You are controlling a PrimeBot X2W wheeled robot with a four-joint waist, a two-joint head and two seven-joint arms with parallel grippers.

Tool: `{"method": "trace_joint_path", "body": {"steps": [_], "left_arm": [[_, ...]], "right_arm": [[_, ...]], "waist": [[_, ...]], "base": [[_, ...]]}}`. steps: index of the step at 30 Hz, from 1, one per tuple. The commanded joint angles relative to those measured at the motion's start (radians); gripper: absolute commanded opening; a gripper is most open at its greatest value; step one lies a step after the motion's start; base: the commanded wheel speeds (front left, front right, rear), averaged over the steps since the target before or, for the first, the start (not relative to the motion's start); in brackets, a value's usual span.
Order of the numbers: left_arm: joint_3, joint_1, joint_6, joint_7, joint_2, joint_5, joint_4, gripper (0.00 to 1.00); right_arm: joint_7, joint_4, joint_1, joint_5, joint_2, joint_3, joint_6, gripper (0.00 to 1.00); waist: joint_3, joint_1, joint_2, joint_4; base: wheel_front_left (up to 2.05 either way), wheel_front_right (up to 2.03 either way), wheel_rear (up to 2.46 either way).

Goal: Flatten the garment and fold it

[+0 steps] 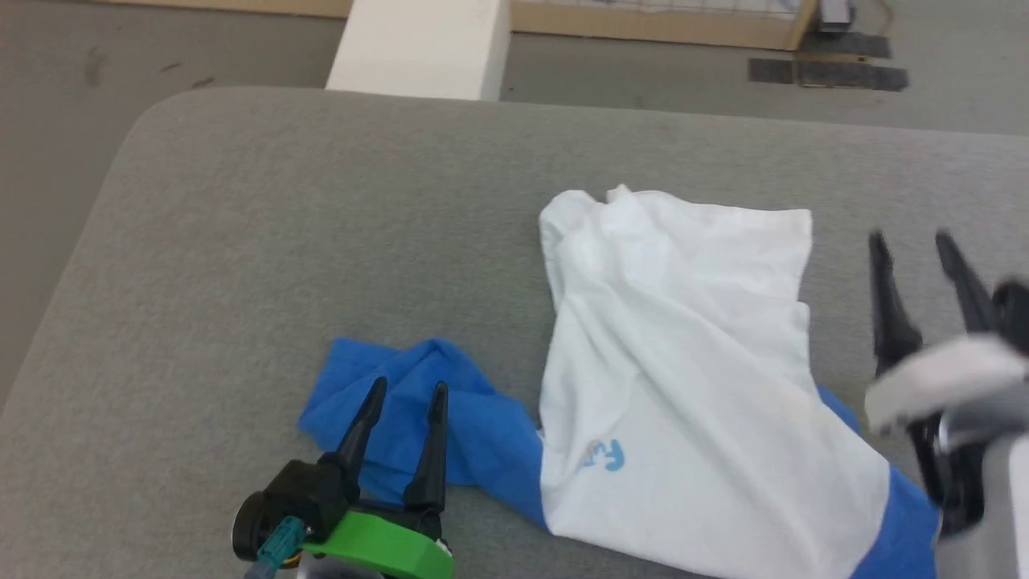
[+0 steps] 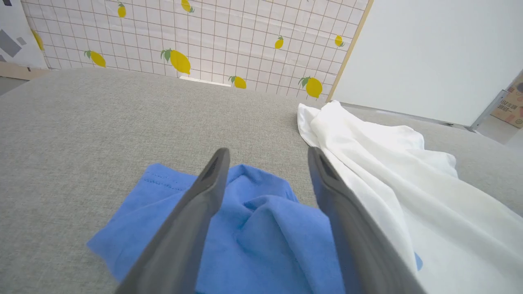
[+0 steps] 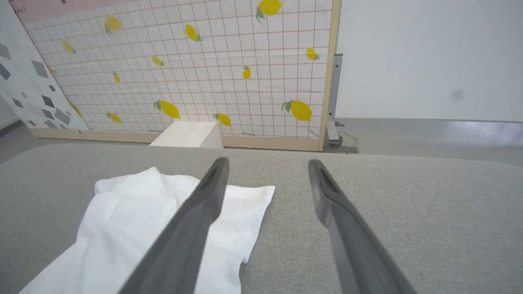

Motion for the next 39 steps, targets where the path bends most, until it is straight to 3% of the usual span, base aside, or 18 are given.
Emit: {"method": "trace_joint_path", "body": {"steps": [1, 5, 12, 17, 24, 32, 39], "left_arm": [[0.008, 0.015, -0.007, -0.004, -0.002, 0.011, -0.005, 1.00], [0.015, 0.033, -0.012, -0.004, -0.002, 0.019, -0.011, 1.00], [0.024, 0.060, -0.014, -0.004, -0.002, 0.028, -0.007, 1.00], [0.010, 0.004, -0.031, 0.018, 0.015, 0.027, -0.004, 1.00], [-0.077, -0.239, -0.070, 0.277, 0.088, 0.025, 0.007, 1.00], [-0.151, -0.414, -0.077, 0.591, 0.066, -0.073, 0.211, 1.00], [-0.169, -0.431, -0.053, 0.729, 0.028, -0.146, 0.395, 1.00]], "right_arm": [[-0.024, -0.042, 0.062, -0.021, 0.036, -0.024, -0.001, 1.00], [-0.119, -0.124, 0.217, -0.051, 0.080, -0.102, -0.001, 1.00], [-0.249, -0.024, 0.334, 0.097, 0.082, -0.150, -0.001, 1.00], [-0.281, 0.019, 0.331, 0.119, 0.082, -0.136, -0.001, 1.00], [-0.289, 0.026, 0.317, 0.122, 0.082, -0.136, -0.001, 1.00], [-0.292, 0.035, 0.293, 0.138, 0.082, -0.091, -0.001, 1.00], [-0.293, 0.046, 0.282, 0.139, 0.082, -0.084, -0.001, 1.00]], "waist": [[-0.035, 0.0000, -0.0001, -0.062], [-0.036, 0.0000, -0.0001, -0.089], [-0.044, 0.0000, -0.0001, -0.115], [-0.052, 0.0000, -0.0001, -0.134], [-0.037, 0.0000, -0.0001, -0.136], [0.006, 0.0000, -0.0001, -0.151], [0.019, 0.0000, -0.0001, -0.177]], "base": [[0.00, 0.00, 0.00], [0.00, 0.00, 0.00], [0.00, 0.00, 0.00], [0.00, 0.00, 0.00], [0.00, 0.00, 0.00], [0.00, 0.00, 0.00], [0.00, 0.00, 0.00]]}}
